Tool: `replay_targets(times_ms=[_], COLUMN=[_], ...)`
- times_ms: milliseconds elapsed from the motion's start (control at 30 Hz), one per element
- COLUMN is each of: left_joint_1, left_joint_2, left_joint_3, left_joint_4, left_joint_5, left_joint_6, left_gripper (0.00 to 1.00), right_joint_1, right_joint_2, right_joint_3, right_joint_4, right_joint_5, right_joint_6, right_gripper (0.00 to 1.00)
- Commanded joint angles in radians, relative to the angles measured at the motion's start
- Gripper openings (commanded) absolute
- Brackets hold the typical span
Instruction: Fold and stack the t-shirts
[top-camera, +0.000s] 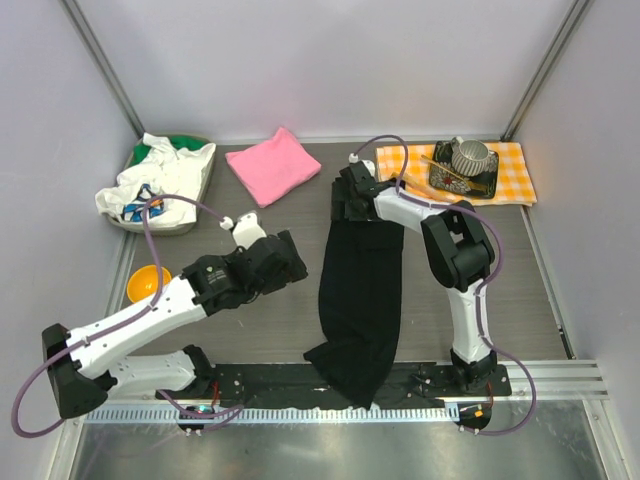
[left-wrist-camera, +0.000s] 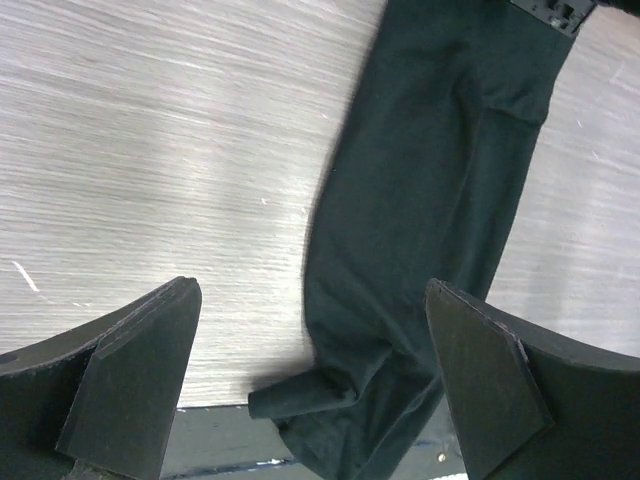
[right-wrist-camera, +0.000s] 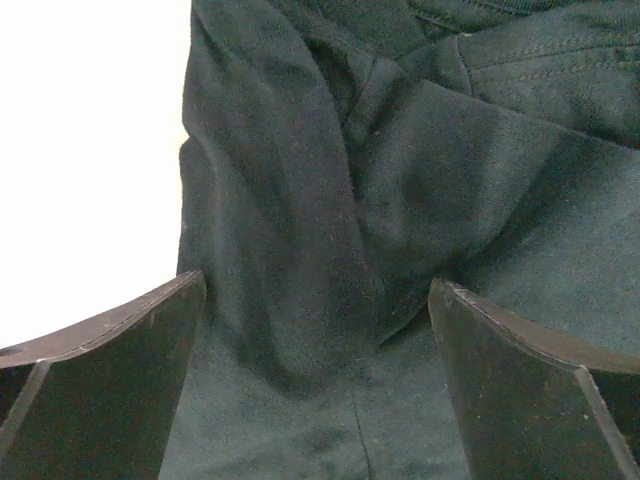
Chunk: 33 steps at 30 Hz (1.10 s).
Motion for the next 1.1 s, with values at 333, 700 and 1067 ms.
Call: replay_targets(times_ms=[333, 700, 1067], left_joint_1=[0.287, 0.307, 0.305], left_joint_2=[0.011, 0.095, -0.012], left_joint_3=[-0.018, -0.031, -0.198], left_joint_4=[0.039, 0.124, 0.156], left_joint_5=[0.161, 0.261, 0.335], left_joint_6=[0.194, 0.212, 0.223], left_gripper=[1.0, 1.0, 1.0], right_joint_1=[-0.024, -0.039, 0.016], right_joint_2=[0.46, 0.224, -0.366], right_joint_3=[0.574, 0.569, 0.206], right_joint_4=[-0.123, -0.037, -0.175], right_joint_5=[-0.081, 0.076, 0.202], right_joint_6=[-0.037, -0.086, -0.087], right_gripper=[1.0, 1.0, 1.0])
